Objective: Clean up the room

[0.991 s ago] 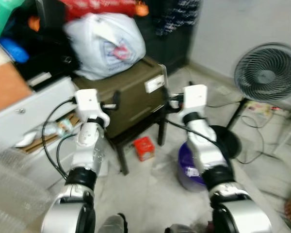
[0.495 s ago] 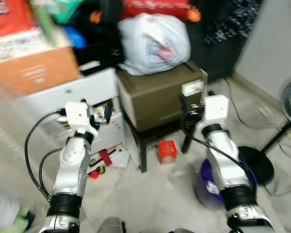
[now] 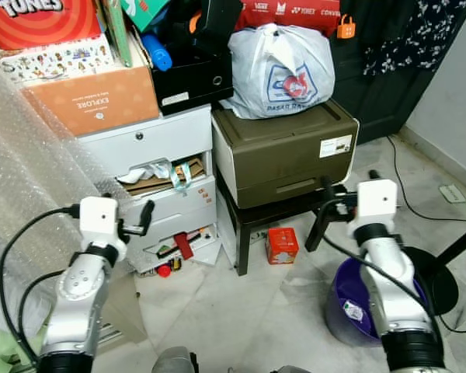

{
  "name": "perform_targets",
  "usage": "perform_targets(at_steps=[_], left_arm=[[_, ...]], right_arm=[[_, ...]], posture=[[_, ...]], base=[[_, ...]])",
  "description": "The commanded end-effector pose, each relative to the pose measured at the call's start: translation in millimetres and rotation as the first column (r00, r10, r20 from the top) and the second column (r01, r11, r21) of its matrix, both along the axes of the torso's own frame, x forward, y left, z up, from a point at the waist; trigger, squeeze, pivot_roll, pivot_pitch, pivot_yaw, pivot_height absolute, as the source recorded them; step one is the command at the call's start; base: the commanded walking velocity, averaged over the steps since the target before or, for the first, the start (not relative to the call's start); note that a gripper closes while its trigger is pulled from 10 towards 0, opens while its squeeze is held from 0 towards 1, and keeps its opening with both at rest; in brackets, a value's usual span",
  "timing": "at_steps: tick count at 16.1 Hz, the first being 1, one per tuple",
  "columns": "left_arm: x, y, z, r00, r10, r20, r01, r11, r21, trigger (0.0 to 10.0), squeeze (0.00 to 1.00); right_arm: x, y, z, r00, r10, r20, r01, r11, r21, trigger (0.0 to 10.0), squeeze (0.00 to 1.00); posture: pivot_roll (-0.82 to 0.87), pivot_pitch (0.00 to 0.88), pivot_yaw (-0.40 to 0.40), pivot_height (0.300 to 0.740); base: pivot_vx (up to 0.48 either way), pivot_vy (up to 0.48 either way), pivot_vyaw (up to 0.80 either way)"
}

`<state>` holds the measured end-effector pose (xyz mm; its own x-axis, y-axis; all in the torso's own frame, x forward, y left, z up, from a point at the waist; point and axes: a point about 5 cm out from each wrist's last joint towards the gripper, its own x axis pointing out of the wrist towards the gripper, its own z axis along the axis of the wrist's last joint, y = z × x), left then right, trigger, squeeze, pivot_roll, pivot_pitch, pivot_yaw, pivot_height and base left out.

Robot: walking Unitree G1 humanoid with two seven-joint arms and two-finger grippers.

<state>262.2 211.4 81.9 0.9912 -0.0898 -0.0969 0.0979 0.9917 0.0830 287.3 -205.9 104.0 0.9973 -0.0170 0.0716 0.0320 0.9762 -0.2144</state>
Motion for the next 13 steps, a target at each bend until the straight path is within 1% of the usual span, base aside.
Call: perform_targets(at_steps=[1, 2, 3, 4, 5, 6, 7, 8, 9, 10, 11, 12, 13], left_arm=[[-0.6, 1.5, 2.4, 1.0, -0.007, -0.003, 0.007, 1.0, 0.0, 10.0, 0.0], [-5.2, 6.3, -1.5, 1.0, -0.006, -0.027, 0.006, 1.0, 0.027, 10.0, 0.0], [-8.5, 10.6, -5.3, 0.999, 0.003, -0.044, -0.001, 0.999, 0.038, 10.0, 0.0], [-15.2, 18.2, -11.2, 0.997, 0.019, -0.068, -0.016, 0.999, 0.05, 10.0, 0.0], [-27.0, 31.1, -21.9, 0.992, 0.062, -0.111, -0.057, 0.997, 0.047, 10.0, 0.0], [-33.9, 36.9, -27.9, 0.987, 0.083, -0.139, -0.078, 0.996, 0.04, 10.0, 0.0], [-41.0, 40.9, -32.3, 0.985, 0.085, -0.153, -0.078, 0.996, 0.049, 10.0, 0.0], [-49.3, 45.1, -38.1, 0.982, 0.086, -0.171, -0.077, 0.995, 0.059, 10.0, 0.0], [-60.8, 51.1, -46.0, 0.973, 0.103, -0.205, -0.088, 0.993, 0.08, 10.0, 0.0], [-70.1, 57.0, -53.1, 0.963, 0.124, -0.239, -0.105, 0.99, 0.091, 10.0, 0.0], [-89.6, 72.9, -69.7, 0.927, 0.192, -0.322, -0.166, 0.981, 0.104, 10.0, 0.0], [-97.2, 79.6, -76.2, 0.911, 0.215, -0.353, -0.183, 0.976, 0.121, 10.0, 0.0], [-108.8, 88.6, -87.6, 0.881, 0.242, -0.406, -0.196, 0.969, 0.151, 10.0, 0.0]], right_arm=[[-2.4, -5.9, -4.8, 0.999, -0.03, -0.029, 0.03, 1.0, -0.004, 10.0, 0.0], [-8.8, -9.5, -13.4, 0.997, -0.049, -0.06, 0.047, 0.999, -0.026, 10.0, 0.0], [-11.7, -11.8, -18.0, 0.995, -0.06, -0.074, 0.058, 0.998, -0.034, 10.0, 0.0], [-16.9, -14.8, -25.0, 0.992, -0.079, -0.095, 0.075, 0.996, -0.041, 10.0, 0.0], [-24.3, -21.2, -37.7, 0.985, -0.113, -0.133, 0.106, 0.993, -0.058, 10.0, 0.0], [-28.4, -26.3, -46.2, 0.977, -0.138, -0.16, 0.128, 0.989, -0.07, 10.0, 0.0], [-33.2, -30.2, -54.7, 0.969, -0.161, -0.187, 0.146, 0.985, -0.089, 10.0, 0.0], [-39.5, -36.5, -68.7, 0.951, -0.19, -0.244, 0.169, 0.98, -0.104, 10.0, 0.0], [-49.3, -42.7, -87.1, 0.921, -0.221, -0.322, 0.195, 0.974, -0.113, 10.0, 0.0], [-56.0, -46.0, -98.8, 0.897, -0.239, -0.372, 0.21, 0.971, -0.119, 10.0, 0.0], [-68.2, -49.7, -118.3, 0.851, -0.262, -0.455, 0.225, 0.965, -0.135, 10.0, 0.0], [-73.2, -48.6, -125.3, 0.835, -0.258, -0.486, 0.221, 0.966, -0.135, 10.0, 0.0], [-80.0, -47.6, -133.1, 0.816, -0.264, -0.514, 0.218, 0.965, -0.148, 10.0, 0.0]], posture=[[0.0, 0.009, 0.006, 0.74], [0.0, 0.013, 0.011, 0.74], [0.0, 0.014, 0.013, 0.74], [0.0, 0.022, 0.02, 0.74], [0.01, 0.025, 0.025, 0.74], [0.01, 0.026, 0.024, 0.74], [0.02, 0.03, 0.022, 0.74], [0.03, 0.032, 0.019, 0.74], [0.05, 0.037, 0.021, 0.74], [0.05, 0.039, 0.022, 0.74], [0.06, 0.047, 0.028, 0.74], [0.06, 0.052, 0.033, 0.74], [0.05, 0.062, 0.045, 0.74]], base=[[0.0, 0.0, 0.0], [0.0, 0.0, 0.0], [0.0, 0.0, 0.0], [0.0, 0.0, 0.0], [0.0, 0.0, 0.0], [0.0, 0.0, 0.0], [0.0, 0.0, 0.0], [0.0, 0.0, 0.0], [0.0, 0.0, 0.0], [0.0, 0.0, 0.0], [0.0, 0.0, 0.0], [0.0, 0.0, 0.0], [0.0, 0.0, 0.0]])
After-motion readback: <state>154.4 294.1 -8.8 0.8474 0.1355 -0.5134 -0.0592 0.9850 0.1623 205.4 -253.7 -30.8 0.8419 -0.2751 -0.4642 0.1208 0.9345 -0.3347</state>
